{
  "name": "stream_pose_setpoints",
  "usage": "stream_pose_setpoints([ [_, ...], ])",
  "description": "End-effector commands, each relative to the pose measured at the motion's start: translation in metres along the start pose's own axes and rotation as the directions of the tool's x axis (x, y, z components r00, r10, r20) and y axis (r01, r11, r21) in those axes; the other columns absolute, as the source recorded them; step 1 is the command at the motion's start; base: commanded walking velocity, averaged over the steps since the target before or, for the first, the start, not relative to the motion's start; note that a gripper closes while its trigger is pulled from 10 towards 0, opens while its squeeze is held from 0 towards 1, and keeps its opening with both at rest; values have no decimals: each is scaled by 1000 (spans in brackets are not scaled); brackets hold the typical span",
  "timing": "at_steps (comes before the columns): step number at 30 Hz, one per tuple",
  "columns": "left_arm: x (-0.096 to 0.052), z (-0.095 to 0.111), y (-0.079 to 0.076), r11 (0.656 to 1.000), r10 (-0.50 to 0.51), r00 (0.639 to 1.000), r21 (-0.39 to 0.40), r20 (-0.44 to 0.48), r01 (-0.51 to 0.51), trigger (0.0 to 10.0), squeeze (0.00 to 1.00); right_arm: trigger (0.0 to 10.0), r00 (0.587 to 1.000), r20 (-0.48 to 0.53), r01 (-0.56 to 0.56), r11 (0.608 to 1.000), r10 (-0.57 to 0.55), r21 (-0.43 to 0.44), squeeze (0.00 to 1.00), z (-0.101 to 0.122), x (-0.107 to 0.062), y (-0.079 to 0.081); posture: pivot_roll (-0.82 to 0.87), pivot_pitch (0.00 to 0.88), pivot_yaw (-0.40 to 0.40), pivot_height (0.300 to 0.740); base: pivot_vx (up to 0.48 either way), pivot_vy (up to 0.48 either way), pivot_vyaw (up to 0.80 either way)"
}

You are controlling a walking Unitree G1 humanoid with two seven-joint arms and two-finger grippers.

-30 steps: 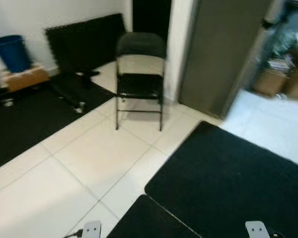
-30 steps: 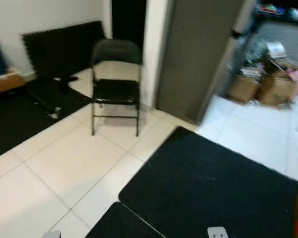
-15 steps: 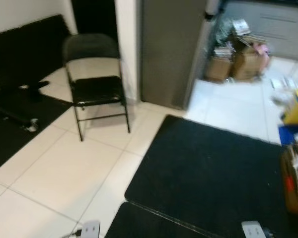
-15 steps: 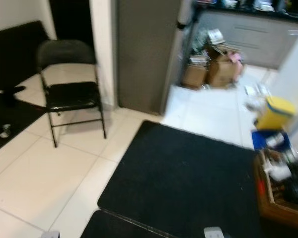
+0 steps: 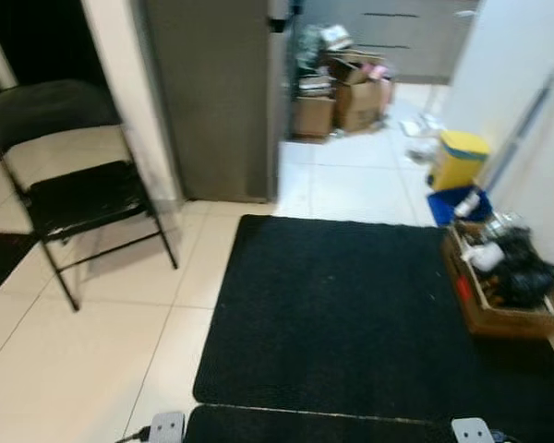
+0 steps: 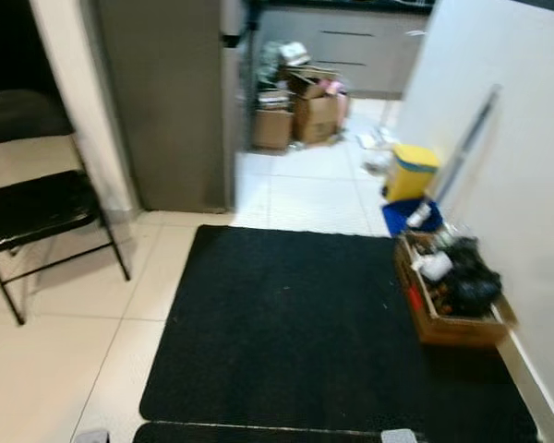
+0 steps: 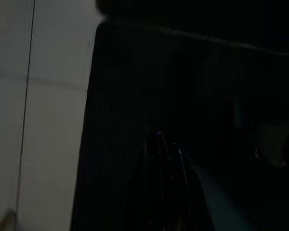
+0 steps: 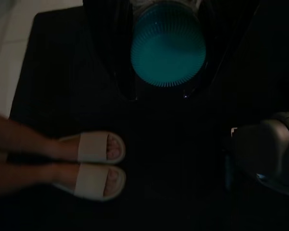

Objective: Restocking fridge

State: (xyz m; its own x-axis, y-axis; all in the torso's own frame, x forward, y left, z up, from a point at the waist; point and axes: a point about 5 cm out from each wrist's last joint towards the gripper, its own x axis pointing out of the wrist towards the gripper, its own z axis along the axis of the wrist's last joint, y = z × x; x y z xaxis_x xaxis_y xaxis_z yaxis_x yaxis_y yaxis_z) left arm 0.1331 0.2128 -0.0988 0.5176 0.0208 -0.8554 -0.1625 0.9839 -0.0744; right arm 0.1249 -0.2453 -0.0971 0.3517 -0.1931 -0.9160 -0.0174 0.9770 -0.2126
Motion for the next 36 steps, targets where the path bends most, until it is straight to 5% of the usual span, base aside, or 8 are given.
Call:
stream_pose_setpoints([
  [1, -1, -3, 3, 1000, 1, 1000, -5, -8, -1, 10000, 0, 10000, 1000, -3, 7, 1000, -7, 5, 0, 0, 0, -3, -39, 0, -24, 740, 0, 0, -800],
  [15, -2, -3, 6, 1000, -10, 1000, 0, -4, 10, 10000, 0, 10000, 999, -13, 34, 999, -34, -39, 0, -2, 0, -6, -35, 0, -26, 740, 0, 0, -438],
  [36, -3, -4, 5, 1000, -19, 1000, 19, -4, 19, 10000, 0, 10000, 999, -5, 44, 998, -44, -35, 0, -1, -1, -8, -34, 0, -27, 740, 371, 0, 0],
])
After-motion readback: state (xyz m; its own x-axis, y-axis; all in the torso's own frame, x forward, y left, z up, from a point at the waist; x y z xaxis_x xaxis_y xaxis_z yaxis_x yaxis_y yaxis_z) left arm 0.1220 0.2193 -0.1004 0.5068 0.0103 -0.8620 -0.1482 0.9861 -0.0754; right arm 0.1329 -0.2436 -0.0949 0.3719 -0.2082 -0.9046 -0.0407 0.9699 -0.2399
